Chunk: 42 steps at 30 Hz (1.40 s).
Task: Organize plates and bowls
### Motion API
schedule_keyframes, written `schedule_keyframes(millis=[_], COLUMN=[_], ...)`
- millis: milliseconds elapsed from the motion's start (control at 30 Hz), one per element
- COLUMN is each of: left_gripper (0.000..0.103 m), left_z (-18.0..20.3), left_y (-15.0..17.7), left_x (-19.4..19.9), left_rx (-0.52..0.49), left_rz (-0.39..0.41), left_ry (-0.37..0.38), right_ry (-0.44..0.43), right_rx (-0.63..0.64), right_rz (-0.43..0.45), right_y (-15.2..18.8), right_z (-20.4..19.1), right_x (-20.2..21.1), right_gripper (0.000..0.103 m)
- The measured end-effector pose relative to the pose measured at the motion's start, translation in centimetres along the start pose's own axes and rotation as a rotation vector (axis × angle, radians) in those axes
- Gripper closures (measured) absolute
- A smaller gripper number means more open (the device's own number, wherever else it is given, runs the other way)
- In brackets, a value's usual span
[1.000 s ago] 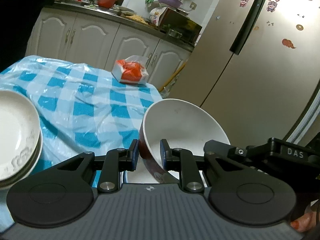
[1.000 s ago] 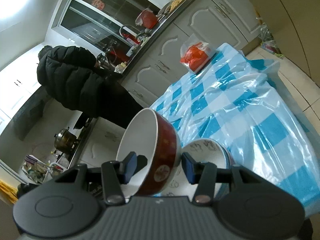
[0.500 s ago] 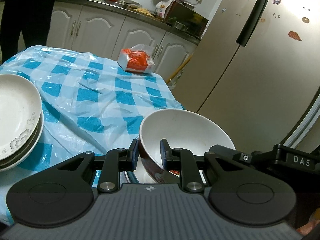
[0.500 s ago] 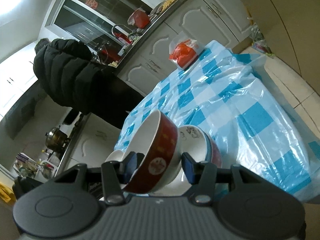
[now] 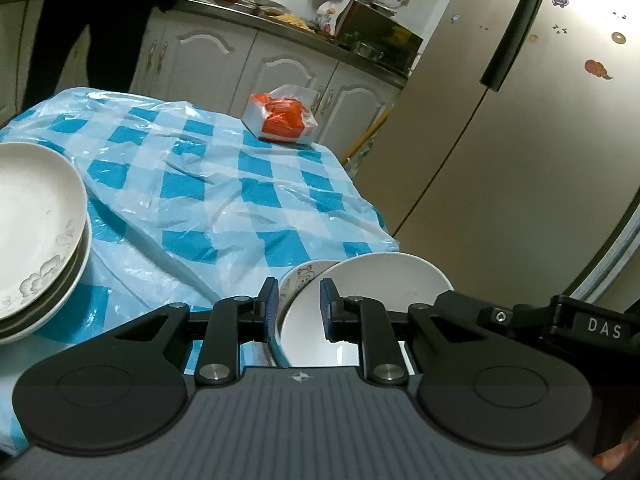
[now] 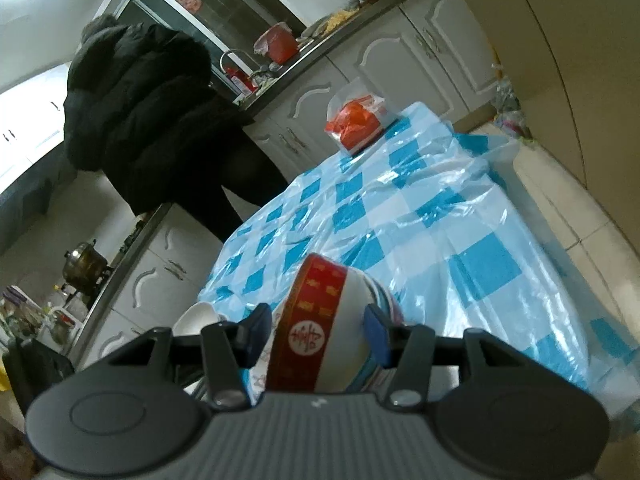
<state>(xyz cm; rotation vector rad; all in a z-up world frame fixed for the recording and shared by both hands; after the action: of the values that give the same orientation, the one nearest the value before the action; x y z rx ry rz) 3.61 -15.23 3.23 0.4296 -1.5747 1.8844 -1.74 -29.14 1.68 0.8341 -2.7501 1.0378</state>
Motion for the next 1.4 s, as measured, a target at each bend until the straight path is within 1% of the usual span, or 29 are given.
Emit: schedule_keyframes(millis=[100,233,333,400,433,600,733,800,833,867,900,933,1067,1167,1267,1400], left_gripper=[0.079,0.077,0.074,0.068,0.066,0.046,0.036,0.026,0.022,0.013,0.007,0.005,0.002,0.0,0.0,0.0], left_z=[-0.4,-0.9,-1.2,-1.5,-1.5,-2.3,-3.3,-3.6,-3.7,-3.9,-4.0,-4.1,-4.5,-5.2,-5.9,-6.9], left_y=[-0.1,0.1,0.3,0.4,0.3,-0.1,-0.3,-0.3,-0.2,-0.2,-0.2,-0.2,-0.2,0.0,0.2,0.5], left_x=[0.3,0.6,0.7,1.0,1.1,1.7,2.0,2.3,2.4,2.6,2.8,3.0,3.6,3.9,3.9,4.3], left_rx=[0.014,0.014,0.017,0.013,0.008,-0.009,-0.018,-0.032,-0.039,-0.048,-0.059,-0.069,-0.099,-0.111,-0.122,-0.134], left_rz=[0.004,0.008,0.007,0.014,0.019,0.054,0.073,0.085,0.091,0.097,0.107,0.116,0.134,0.136,0.133,0.129], left_ry=[-0.006,-0.016,-0.02,-0.027,-0.032,-0.071,-0.114,-0.137,-0.15,-0.164,-0.177,-0.188,-0.228,-0.254,-0.285,-0.324], right_ry=[0.039,0.077,0.068,0.067,0.072,0.082,0.105,0.121,0.128,0.133,0.137,0.139,0.156,0.16,0.159,0.156], right_rx=[0.035,0.029,0.006,0.002,0.007,0.027,0.063,0.071,0.075,0.08,0.085,0.091,0.142,0.186,0.217,0.24], right_rz=[0.012,0.003,0.008,0.01,0.01,0.004,-0.002,0.001,0.004,0.009,0.015,0.02,0.051,0.071,0.083,0.098], right_y=[-0.2,0.1,0.4,0.4,0.4,0.6,0.8,0.8,0.8,0.8,0.7,0.6,0.3,0.2,0.1,0.2], right_z=[0.3,1.5,2.3,2.4,2.4,2.1,1.7,1.6,1.6,1.5,1.4,1.3,0.1,-1.1,-2.3,-3.6], right_x=[0.1,-0.3,-0.4,-0.4,-0.5,-0.8,-1.0,-1.0,-1.0,-0.9,-0.8,-0.7,-0.2,0.1,0.1,-0.1], right_gripper=[0.049,0.05,0.049,0.045,0.045,0.043,0.042,0.036,0.035,0.034,0.033,0.032,0.025,0.024,0.017,0.012])
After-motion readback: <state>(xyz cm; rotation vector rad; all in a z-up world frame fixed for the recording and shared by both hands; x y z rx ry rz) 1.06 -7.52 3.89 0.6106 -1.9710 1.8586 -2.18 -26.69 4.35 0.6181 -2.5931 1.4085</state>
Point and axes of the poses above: each gripper's, at about its wrist camera, not at the fingertips, and x roughly against the way its jaws point, z to its right, y to its underside, the point moved 8 cm from there along -x, roughly the way its jaws point, and after that the axes turned 13 degrees about -y, right-handed, at the moved point
